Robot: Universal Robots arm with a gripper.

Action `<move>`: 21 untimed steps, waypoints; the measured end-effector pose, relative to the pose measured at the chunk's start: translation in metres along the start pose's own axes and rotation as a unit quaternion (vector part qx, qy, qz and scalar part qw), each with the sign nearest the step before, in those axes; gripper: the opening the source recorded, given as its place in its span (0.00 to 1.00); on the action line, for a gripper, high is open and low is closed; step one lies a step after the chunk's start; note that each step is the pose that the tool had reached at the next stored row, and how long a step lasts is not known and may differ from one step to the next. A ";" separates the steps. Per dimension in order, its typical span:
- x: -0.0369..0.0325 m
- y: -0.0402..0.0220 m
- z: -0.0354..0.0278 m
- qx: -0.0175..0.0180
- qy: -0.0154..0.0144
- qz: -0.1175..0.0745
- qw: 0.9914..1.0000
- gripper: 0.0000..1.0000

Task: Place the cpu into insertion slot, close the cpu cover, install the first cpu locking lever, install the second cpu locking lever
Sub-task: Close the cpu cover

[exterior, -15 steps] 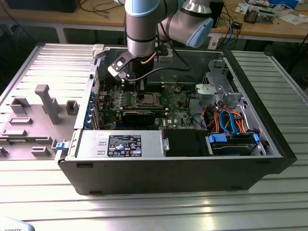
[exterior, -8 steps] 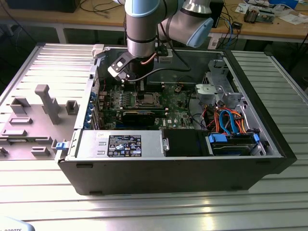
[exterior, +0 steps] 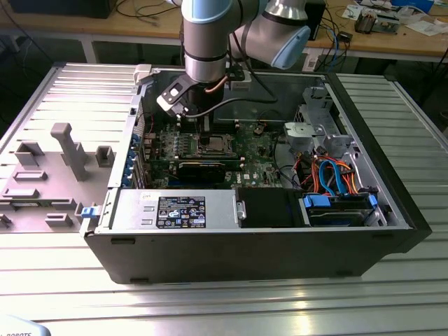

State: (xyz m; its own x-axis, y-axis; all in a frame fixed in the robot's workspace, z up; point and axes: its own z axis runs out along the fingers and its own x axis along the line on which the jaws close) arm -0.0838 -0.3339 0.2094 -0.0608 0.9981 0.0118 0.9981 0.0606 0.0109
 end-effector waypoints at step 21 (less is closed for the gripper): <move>-0.0008 0.0138 0.0009 0.000 0.000 0.000 1.000 0.11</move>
State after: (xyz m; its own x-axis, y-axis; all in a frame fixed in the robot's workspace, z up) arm -0.0700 -0.3339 0.2087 -0.0607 0.9981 0.0119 0.9981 0.0606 0.0110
